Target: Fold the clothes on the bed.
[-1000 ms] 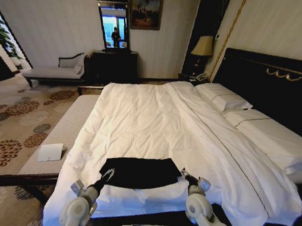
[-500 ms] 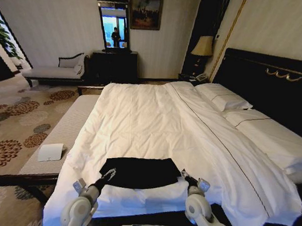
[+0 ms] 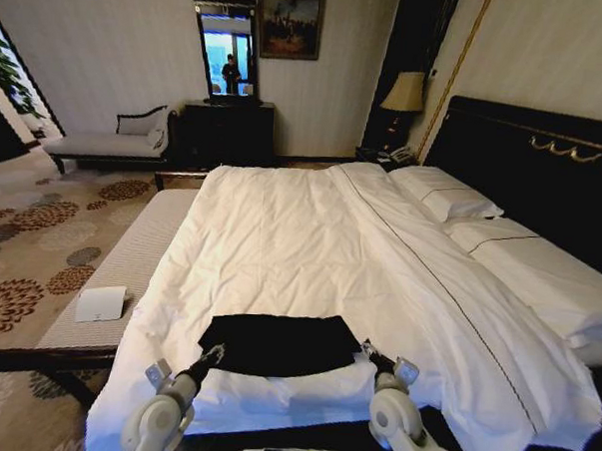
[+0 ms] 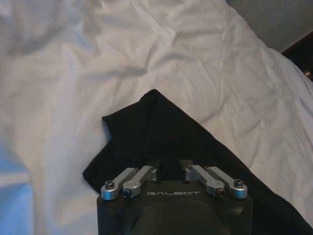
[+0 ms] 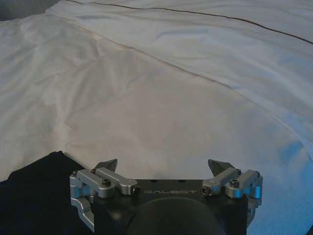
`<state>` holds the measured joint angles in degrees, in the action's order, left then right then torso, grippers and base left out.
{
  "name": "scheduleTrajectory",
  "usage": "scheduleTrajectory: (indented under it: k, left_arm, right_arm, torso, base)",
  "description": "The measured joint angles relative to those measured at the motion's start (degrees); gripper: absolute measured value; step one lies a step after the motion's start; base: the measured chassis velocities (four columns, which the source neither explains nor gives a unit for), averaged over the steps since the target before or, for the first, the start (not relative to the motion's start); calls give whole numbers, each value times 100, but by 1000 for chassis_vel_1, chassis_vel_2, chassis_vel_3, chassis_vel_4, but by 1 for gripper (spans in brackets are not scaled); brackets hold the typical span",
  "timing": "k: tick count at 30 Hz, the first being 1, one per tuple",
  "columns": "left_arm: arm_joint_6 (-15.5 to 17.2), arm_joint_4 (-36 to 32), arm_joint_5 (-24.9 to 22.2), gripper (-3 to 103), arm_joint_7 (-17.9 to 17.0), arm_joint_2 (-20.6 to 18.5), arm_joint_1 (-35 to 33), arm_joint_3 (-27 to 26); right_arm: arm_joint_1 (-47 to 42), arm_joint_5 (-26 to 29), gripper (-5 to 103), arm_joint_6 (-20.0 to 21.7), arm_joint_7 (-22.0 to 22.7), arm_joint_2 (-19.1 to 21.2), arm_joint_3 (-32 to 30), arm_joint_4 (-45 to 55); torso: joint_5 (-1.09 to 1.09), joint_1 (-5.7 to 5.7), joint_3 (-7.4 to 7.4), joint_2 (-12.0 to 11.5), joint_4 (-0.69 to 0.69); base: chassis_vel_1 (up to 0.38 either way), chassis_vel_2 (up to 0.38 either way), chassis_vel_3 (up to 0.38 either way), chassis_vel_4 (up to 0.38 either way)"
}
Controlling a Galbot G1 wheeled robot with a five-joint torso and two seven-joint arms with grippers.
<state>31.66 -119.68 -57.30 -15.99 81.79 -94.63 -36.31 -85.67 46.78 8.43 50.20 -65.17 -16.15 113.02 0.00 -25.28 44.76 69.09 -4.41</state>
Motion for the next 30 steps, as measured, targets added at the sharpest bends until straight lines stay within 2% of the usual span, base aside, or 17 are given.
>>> scheduleTrajectory:
  k: [2, 4, 6, 8, 13, 19, 24, 30]
  left_arm:
    - [41, -2, 7, 10, -17, -33, -9, -20]
    - [53, 3, 15, 10, -17, -53, -9, -31]
    - [73, 26, 35, 2, -4, -114, -1, -56]
    - [83, 33, 40, 0, 5, -149, 7, -68]
    - [130, 47, 59, 0, 101, -390, 65, -169]
    - [232, 31, 4, 0, 315, -959, 148, -467]
    - [269, -62, -24, 0, 441, -1171, 88, -628]
    - [273, -61, 74, 0, 510, -1232, -34, -682]
  right_arm:
    - [-9, -19, 100, -5, 9, -14, 5, -12]
    - [-13, -26, 100, -7, 17, -21, 6, -15]
    - [-31, -34, 100, -8, 31, -25, 5, -14]
    - [-40, -38, 100, -9, 35, -26, 3, -10]
    - [-66, -66, 100, -11, 49, -33, -6, 7]
    - [-60, -108, 100, -24, 55, -73, -17, -33]
    - [-40, -110, 100, -26, 57, -89, -26, -47]
    - [-25, -111, 100, -27, 57, -117, -28, -71]
  torso:
    - [0, 0, 0, 0, 0]
    - [0, 0, 0, 0, 0]
    - [0, 0, 0, 0, 0]
    - [0, 0, 0, 0, 0]
    - [-1, 0, 0, 0, 0]
    - [-1, 0, 0, 0, -1]
    - [-1, 0, 0, 0, -1]
    - [0, 0, 0, 0, 0]
  base:
    - [0, 0, 0, 0]
    - [0, 0, 0, 0]
    - [0, 0, 0, 0]
    - [0, 0, 0, 0]
    - [0, 0, 0, 0]
    - [0, 0, 0, 0]
    - [0, 0, 0, 0]
    - [0, 0, 0, 0]
